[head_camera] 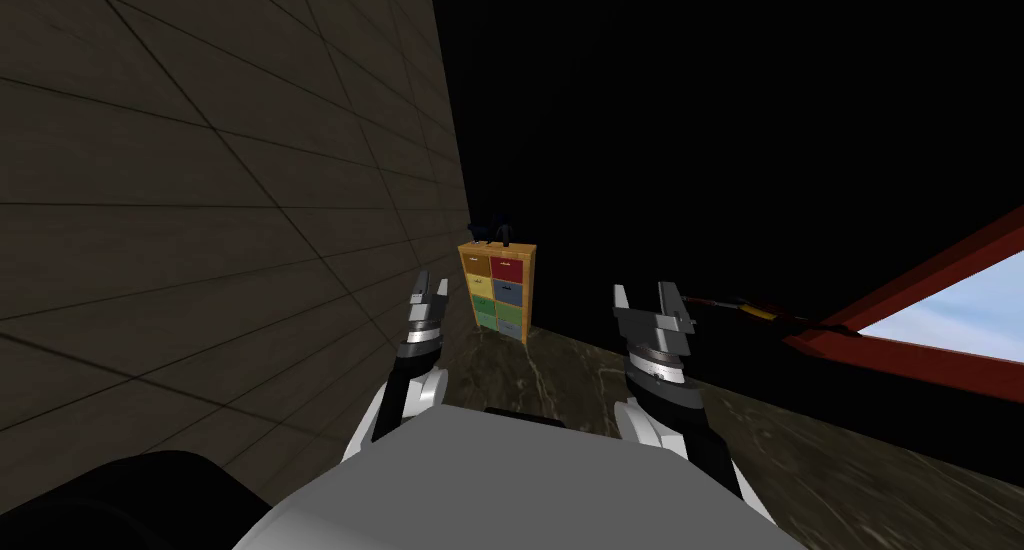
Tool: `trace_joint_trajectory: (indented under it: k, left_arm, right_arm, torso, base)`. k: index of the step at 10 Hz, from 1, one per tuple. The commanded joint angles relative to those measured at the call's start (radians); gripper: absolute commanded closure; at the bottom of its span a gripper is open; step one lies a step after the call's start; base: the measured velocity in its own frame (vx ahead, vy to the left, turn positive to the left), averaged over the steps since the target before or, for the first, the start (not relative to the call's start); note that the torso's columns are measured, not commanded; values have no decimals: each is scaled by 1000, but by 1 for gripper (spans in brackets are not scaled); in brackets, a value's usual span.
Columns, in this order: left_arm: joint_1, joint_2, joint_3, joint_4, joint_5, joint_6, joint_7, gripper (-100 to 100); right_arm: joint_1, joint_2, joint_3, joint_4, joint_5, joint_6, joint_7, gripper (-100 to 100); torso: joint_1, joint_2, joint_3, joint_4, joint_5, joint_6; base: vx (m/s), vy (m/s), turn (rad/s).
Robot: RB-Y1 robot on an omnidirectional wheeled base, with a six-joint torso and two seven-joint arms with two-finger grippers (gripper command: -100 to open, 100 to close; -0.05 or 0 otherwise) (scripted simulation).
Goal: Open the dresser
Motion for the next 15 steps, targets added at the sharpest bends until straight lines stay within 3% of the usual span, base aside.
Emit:
trace_joint_trajectory:
  k: [1,9,10,12,15]
  left_arm:
    - [0,0,0,0,0,0,0,0]
    - [0,0,0,0,0,0,0,0]
    - [-4,44,-1,11,-1,0,-1,-100]
    - [-12,100,-2,37,-3,2,-4,-100]
    - [-32,158,-6,94,-7,4,-10,-100]
  right_arm:
    - [0,0,0,0,0,0,0,0]
    - [0,0,0,0,0,0,0,0]
    - [0,0,0,0,0,0,0,0]
    - [0,0,0,0,0,0,0,0]
    - [0,0,0,0,0,0,0,0]
  torso:
    - [0,40,-82,41,0,0]
    - [0,618,-1234,617,0,0]
    - [0,691,-1382,691,0,0]
    - [0,733,-1472,733,0,0]
    - [0,737,-1477,738,0,0]
  base:
    - [0,0,0]
    - [0,0,0]
    - [20,-4,-11]
    - [47,-5,-19]
    - [75,-6,-27]
